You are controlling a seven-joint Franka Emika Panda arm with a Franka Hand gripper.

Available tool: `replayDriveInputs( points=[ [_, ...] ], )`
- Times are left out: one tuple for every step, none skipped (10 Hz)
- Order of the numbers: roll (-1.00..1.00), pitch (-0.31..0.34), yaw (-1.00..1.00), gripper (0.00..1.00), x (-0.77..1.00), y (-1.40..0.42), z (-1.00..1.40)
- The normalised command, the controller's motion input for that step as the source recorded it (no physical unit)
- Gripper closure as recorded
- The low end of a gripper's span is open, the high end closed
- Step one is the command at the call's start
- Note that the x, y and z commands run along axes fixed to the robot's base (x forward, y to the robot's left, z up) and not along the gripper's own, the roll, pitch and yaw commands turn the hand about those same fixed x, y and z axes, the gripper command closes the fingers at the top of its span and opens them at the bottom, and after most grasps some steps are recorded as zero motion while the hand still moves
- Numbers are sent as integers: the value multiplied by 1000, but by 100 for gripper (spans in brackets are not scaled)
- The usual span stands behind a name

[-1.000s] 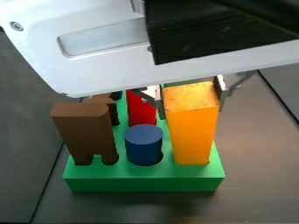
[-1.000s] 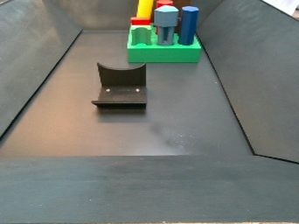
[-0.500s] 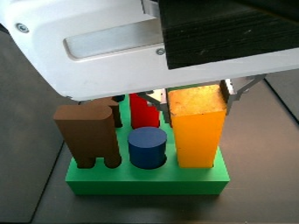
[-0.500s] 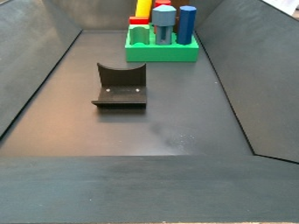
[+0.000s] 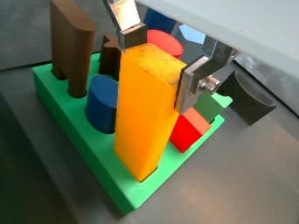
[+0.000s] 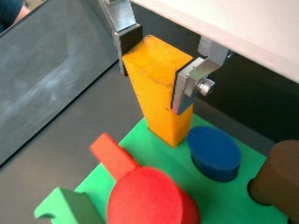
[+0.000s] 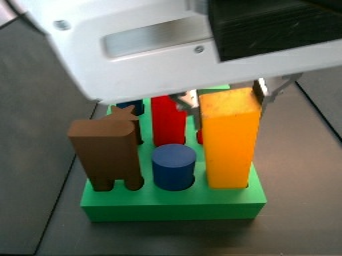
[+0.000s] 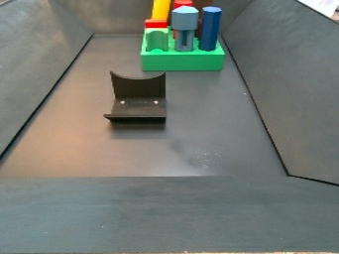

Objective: Pick up the rectangle object. Move up. Move to above the board. Insert the rectangle object.
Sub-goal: Insert the rectangle object.

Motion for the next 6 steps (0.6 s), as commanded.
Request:
replayDriveInputs(
  points=[
    [193,164,54,100,1000,-103,-660],
    [153,100,0,100,1000,-260,-586],
    [87,51,0,100,1000,-351,-460],
    [13,0,0,100,1000,-431,-326],
    [0,0,0,100,1000,-434,-323],
    [0,-26,0,100,1000,-426,-306]
  ],
)
